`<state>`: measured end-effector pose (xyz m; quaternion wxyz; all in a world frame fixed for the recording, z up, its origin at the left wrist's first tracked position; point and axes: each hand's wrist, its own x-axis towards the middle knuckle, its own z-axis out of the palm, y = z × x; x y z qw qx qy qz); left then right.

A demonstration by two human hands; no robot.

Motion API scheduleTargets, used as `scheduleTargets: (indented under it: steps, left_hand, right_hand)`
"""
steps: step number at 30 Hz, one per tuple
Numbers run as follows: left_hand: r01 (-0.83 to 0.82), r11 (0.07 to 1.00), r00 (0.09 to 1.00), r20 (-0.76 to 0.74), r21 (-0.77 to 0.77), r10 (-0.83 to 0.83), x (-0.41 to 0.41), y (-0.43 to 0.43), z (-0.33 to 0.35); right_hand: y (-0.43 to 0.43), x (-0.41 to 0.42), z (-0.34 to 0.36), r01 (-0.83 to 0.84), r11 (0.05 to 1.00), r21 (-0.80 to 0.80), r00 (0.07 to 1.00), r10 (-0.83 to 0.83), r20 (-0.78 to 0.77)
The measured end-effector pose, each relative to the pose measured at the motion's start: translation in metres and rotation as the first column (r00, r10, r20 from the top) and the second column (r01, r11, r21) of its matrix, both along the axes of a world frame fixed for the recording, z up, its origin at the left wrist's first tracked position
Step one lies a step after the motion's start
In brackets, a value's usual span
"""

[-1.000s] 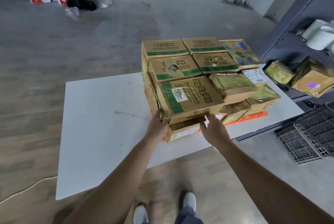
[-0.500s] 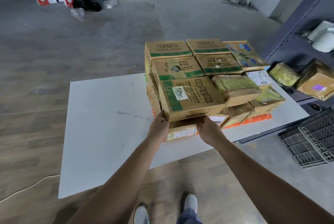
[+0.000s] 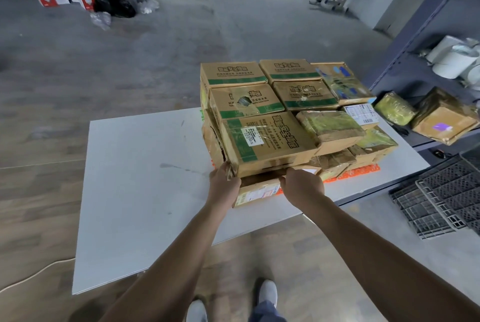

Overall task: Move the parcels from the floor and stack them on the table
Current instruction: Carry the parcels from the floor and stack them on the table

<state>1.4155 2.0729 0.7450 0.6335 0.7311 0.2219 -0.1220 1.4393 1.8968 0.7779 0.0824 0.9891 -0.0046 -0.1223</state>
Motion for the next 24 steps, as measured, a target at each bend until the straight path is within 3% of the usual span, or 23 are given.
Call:
scheduleTargets:
  steps: [5, 12, 16, 24]
  left_hand:
    - [-0.061, 0.996, 0.998, 0.022, -0.061, 0.062, 0.000, -0.003, 0.000]
    - [-0.055, 0.998, 0.998, 0.017, -0.035, 0.056, 0.005, 0.002, 0.004]
    - [-0.074, 0.996, 0.997, 0.025, -0.058, 0.076, 0.010, 0.008, 0.012]
    - [-0.122, 0.988, 0.991, 0.047, -0.093, 0.126, 0.036, 0.019, 0.039]
  right_hand:
    - [0.004, 0.000, 0.010, -0.027, 0.999, 0.029, 0.998, 0.025, 0.060]
    - [0.019, -0.002, 0.032, -0.160, 0.980, 0.119, 0.983, 0.147, 0.113]
    - [0.030, 0.004, 0.050, -0.251, 0.948, 0.194, 0.953, 0.207, 0.221]
    - [0.038, 0.066, 0.072, -0.319, 0.930, 0.184, 0.919, 0.256, 0.299]
